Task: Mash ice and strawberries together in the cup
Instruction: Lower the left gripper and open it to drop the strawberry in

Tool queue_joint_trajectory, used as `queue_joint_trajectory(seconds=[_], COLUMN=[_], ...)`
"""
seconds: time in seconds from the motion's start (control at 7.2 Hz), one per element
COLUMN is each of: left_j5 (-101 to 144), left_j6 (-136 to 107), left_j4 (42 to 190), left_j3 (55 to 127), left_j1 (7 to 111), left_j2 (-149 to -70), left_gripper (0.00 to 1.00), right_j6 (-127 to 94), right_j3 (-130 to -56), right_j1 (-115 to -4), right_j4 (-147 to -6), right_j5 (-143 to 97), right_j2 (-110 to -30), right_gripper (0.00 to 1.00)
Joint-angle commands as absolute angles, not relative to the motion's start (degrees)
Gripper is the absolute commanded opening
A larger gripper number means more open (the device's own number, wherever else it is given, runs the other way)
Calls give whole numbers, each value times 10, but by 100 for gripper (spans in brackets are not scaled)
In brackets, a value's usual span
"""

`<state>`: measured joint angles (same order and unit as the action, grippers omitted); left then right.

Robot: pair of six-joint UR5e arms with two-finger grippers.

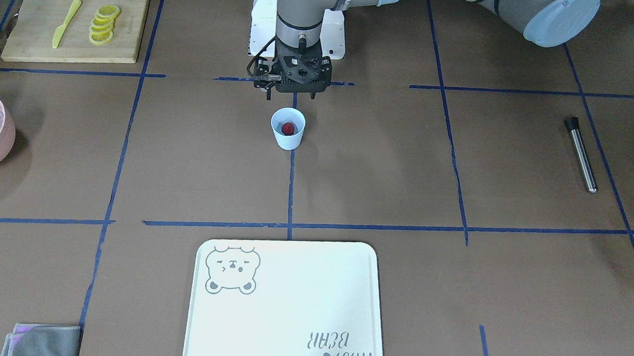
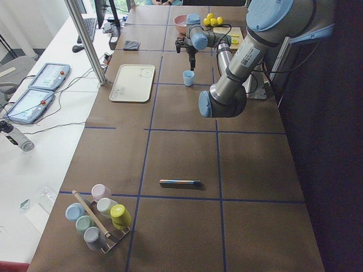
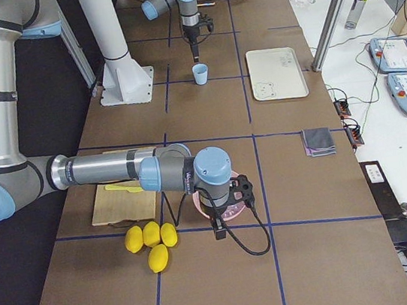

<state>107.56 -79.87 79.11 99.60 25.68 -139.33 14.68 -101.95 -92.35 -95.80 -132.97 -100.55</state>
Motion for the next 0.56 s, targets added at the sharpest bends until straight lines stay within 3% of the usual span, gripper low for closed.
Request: queue_joint_trajectory(seconds=[0.0,0.42], left_j5=[1079,1180], left_j6=[-720,-479], left_j4=[786,780], left_j3=[1053,1129], left_j1=[288,428], left_j2=[-1323,-1169], left_gripper=[100,100], right_j6=[147,147], right_j3=[-1019,-1019], right_j1=[-924,-924], right_j4=[-958,-958], right_j5=[-1330,-1330], right_j2=[-1005,-1005], right_gripper=[99,99])
